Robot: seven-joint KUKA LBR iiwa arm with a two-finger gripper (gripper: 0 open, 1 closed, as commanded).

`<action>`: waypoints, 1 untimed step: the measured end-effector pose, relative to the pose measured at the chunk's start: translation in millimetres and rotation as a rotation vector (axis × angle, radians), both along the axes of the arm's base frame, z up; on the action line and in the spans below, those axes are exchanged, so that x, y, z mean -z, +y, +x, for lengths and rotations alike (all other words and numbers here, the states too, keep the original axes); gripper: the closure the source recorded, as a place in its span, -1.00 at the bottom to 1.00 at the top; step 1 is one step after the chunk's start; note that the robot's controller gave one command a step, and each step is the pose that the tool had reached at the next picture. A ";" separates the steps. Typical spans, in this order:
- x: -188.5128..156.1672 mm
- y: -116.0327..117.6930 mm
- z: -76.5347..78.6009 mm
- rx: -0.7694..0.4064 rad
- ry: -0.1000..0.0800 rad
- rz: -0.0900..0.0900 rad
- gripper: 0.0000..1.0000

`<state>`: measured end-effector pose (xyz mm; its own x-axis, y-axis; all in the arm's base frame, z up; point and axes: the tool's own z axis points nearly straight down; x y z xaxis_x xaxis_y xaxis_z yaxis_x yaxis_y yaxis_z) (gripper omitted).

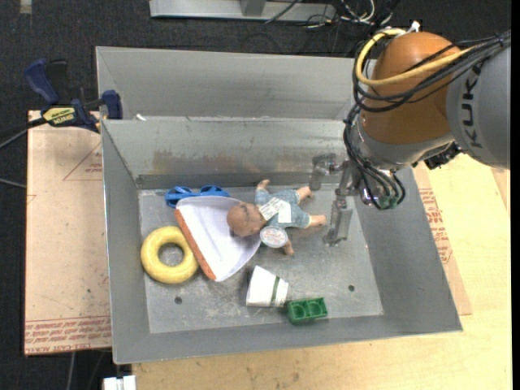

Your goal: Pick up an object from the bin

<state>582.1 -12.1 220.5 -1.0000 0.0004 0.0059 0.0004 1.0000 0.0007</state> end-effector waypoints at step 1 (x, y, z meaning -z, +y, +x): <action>-4.6 0.0 1.4 0.000 -0.008 0.000 -1.00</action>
Offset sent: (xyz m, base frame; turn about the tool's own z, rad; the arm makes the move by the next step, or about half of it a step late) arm 0.0233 0.0107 -0.1085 -0.2810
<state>583.5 -12.2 225.1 -1.0000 0.0003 -0.0019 0.0003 1.0000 0.0006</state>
